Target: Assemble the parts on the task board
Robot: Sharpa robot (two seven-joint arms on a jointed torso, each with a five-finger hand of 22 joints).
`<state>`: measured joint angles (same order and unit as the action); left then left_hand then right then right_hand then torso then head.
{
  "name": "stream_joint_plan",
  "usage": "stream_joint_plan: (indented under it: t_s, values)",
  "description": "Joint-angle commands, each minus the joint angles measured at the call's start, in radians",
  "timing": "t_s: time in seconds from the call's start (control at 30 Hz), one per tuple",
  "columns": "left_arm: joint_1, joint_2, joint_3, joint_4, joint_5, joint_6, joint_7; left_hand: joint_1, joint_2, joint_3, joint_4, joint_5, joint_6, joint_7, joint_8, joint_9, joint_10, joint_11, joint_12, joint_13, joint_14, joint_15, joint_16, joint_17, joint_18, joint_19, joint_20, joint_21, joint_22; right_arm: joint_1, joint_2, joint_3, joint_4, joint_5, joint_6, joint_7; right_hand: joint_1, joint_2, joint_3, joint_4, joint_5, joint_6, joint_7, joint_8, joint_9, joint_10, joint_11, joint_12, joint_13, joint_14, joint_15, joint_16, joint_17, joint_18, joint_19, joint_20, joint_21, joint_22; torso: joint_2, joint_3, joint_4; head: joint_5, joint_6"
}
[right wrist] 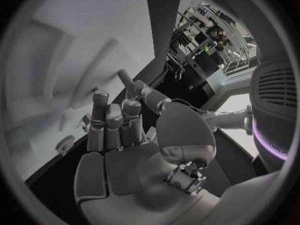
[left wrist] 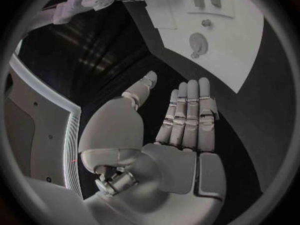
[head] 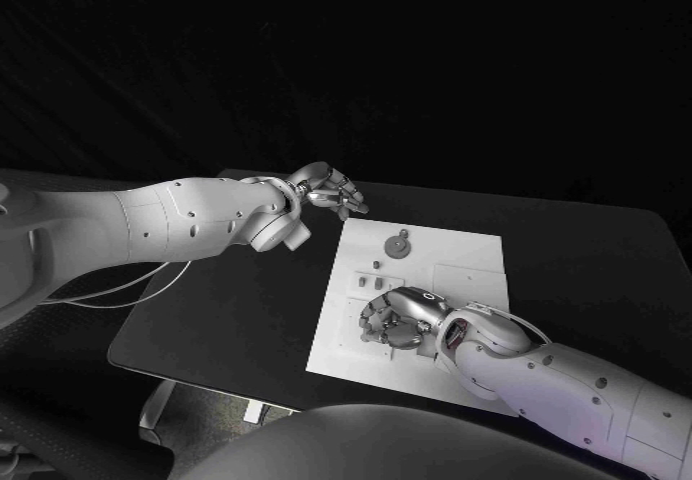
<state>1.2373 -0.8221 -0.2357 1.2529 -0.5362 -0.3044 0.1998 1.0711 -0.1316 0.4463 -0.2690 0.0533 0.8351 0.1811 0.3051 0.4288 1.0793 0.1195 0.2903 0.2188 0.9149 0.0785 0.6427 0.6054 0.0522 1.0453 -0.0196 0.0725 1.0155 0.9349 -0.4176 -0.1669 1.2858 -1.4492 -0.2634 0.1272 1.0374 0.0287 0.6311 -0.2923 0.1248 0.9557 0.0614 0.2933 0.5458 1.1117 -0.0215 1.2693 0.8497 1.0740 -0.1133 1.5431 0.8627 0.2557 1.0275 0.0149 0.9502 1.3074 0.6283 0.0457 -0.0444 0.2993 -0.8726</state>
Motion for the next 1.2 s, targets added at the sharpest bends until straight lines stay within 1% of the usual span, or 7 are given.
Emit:
stream_joint_plan:
  t_s: [0.03,0.23,0.5,0.77,0.97,1.2]
  values:
    - [0.001,0.001,0.001,0.001,-0.001,0.004,0.009,0.007,0.000,0.004,0.001,0.000,0.004,0.001,0.005,-0.001,0.005,-0.002,-0.005,0.001,0.008,0.002,-0.005,0.002,0.012,-0.006,0.001,-0.002,-0.001,-0.002,-0.002,-0.001,-0.001,-0.004,-0.029,0.013,-0.001,0.007,0.006,-0.001,0.003,0.079,0.028,0.015,0.023,-0.003,0.000,-0.004,0.001,-0.002,-0.007,0.005,0.001,0.006,-0.002,-0.002,0.006,0.014,0.000,-0.0001,-0.0005,-0.001,0.000]
    - [0.001,0.002,0.001,0.001,-0.001,0.004,0.009,0.007,0.000,0.003,0.001,0.000,0.004,0.001,0.005,-0.001,0.006,-0.001,-0.005,0.001,0.008,0.002,-0.006,0.003,0.012,-0.006,0.001,-0.002,-0.001,-0.003,-0.001,-0.001,0.001,-0.001,-0.041,0.018,-0.001,0.007,0.006,-0.001,0.003,0.079,0.028,0.015,0.023,-0.003,0.000,-0.004,0.001,-0.002,-0.007,0.005,0.001,0.006,-0.002,-0.002,0.006,0.014,0.000,0.0001,0.0003,0.000,0.000]
    - [0.001,0.001,0.001,0.001,-0.001,0.005,0.009,0.007,0.000,0.003,0.001,0.000,0.004,0.001,0.005,-0.001,0.006,-0.001,-0.006,0.002,0.008,0.002,-0.006,0.004,0.012,-0.006,0.001,-0.002,-0.001,-0.003,0.003,-0.001,-0.001,-0.001,-0.036,0.017,0.000,0.006,0.006,-0.001,0.003,0.080,0.028,0.016,0.023,-0.002,0.000,-0.004,0.001,-0.002,-0.007,0.005,0.001,0.006,-0.002,-0.002,0.007,0.015,0.000,-0.0006,-0.0002,0.000,0.000]
    - [0.001,0.001,0.001,0.001,-0.001,0.005,0.009,0.007,0.000,0.003,0.002,0.000,0.004,0.001,0.005,-0.001,0.006,-0.001,-0.006,0.002,0.008,0.002,-0.007,0.004,0.012,-0.006,0.001,-0.002,-0.001,-0.003,0.008,-0.001,-0.004,-0.001,-0.022,0.014,0.000,0.006,0.006,-0.001,0.003,0.080,0.028,0.015,0.023,-0.002,0.000,-0.004,0.001,-0.001,-0.008,0.005,0.001,0.006,-0.002,-0.002,0.007,0.015,0.000,-0.0004,0.0004,0.000,0.000]
    - [0.001,0.001,0.001,0.002,-0.001,0.006,0.009,0.007,0.000,0.003,0.002,0.000,0.004,0.001,0.005,-0.001,0.006,-0.001,-0.006,0.002,0.008,0.002,-0.008,0.005,0.012,-0.006,0.001,-0.002,-0.001,-0.003,0.009,-0.001,-0.004,-0.001,-0.009,0.013,0.000,0.006,0.006,-0.001,0.003,0.080,0.028,0.015,0.023,-0.002,0.000,-0.004,0.002,-0.001,-0.008,0.005,0.001,0.006,-0.002,-0.002,0.007,0.015,0.000,-0.0005,-0.0004,0.000,0.000]
    - [0.001,0.001,0.001,0.001,-0.001,0.006,0.009,0.007,0.000,0.003,0.002,0.000,0.003,0.001,0.005,-0.001,0.006,-0.001,-0.007,0.002,0.008,0.002,-0.008,0.006,0.012,-0.006,0.001,-0.002,-0.001,-0.004,0.010,-0.001,-0.006,-0.002,-0.002,0.012,0.000,0.006,0.007,-0.001,0.003,0.080,0.028,0.015,0.023,-0.002,0.000,-0.004,0.002,-0.002,-0.008,0.005,0.001,0.006,-0.002,-0.002,0.007,0.014,0.000,-0.0001,-0.0002,0.002,0.000]
